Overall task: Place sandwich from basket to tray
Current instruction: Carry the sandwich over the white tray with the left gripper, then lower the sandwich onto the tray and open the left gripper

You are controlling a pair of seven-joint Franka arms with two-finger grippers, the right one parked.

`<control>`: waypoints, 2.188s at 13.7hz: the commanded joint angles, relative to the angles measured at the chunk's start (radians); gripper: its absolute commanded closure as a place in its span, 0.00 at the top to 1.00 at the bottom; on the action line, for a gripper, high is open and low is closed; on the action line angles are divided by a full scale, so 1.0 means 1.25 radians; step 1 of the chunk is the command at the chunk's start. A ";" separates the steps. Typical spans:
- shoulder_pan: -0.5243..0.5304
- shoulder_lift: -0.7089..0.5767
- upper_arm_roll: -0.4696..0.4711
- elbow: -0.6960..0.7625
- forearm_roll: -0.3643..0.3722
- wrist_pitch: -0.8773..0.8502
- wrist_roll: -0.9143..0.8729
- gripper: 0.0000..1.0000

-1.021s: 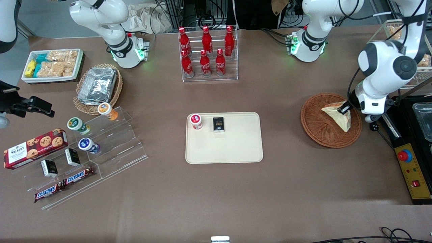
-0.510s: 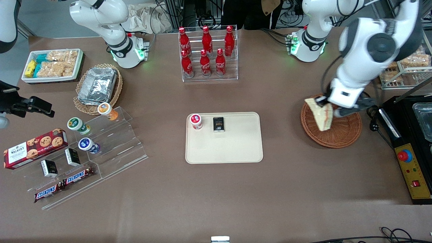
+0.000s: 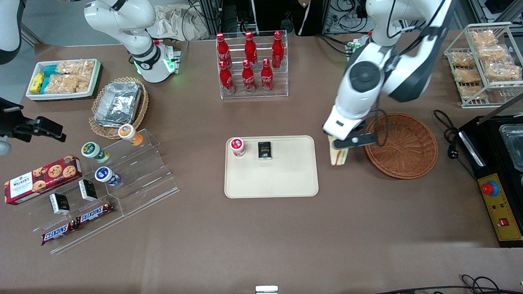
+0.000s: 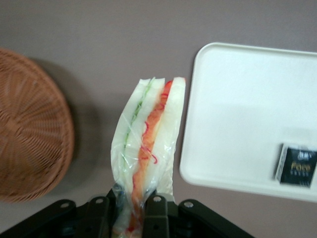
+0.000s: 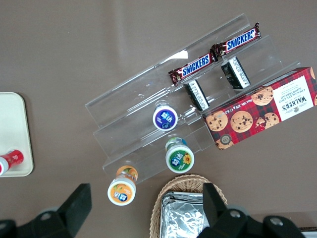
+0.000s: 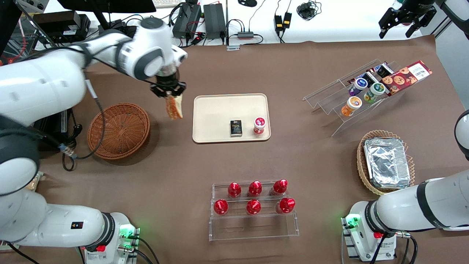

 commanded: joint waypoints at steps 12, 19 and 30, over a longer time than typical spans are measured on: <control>-0.093 0.351 -0.009 0.164 0.284 0.072 -0.091 1.00; -0.089 0.311 -0.015 0.217 0.226 0.061 -0.212 1.00; -0.056 -0.106 0.252 0.252 -0.118 -0.247 0.209 1.00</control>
